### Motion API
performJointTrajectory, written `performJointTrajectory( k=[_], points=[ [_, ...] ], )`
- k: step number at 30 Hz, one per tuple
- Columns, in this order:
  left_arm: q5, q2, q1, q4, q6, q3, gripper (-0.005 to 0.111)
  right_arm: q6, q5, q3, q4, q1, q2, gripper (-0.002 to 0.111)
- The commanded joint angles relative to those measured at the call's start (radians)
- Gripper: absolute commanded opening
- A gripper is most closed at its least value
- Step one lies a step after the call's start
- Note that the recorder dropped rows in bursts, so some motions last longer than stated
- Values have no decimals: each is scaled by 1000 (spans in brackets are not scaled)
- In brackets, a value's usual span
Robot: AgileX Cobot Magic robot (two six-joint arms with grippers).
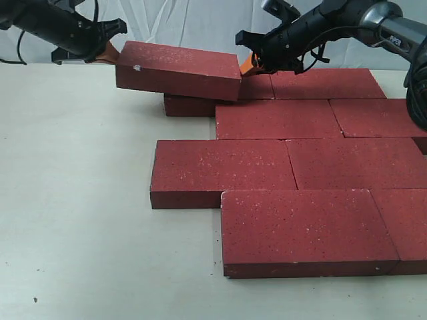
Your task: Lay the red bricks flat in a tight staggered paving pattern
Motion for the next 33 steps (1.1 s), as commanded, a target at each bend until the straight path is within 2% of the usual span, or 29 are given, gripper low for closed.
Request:
performJointTrajectory(
  k=[1,14,23,28,33],
  points=[
    [91,-10,40,10,-21,-6,0,-16,17,-6,26,65,-15,-1],
    [264,-10,151,147,-21,-6,0,-33,32,-6,31,229,-24,-1],
    [287,-10,173,305,-47,-6,0,-33,-23,-6,26,310,-24,-1],
    [290,-10,173,382,-52,-6,0,-33,-54,-6,33,323,-20,-1],
    [274,-10,173,455,-124,-6,0,-33,-81,-6,35,332,0,-1]
  ],
)
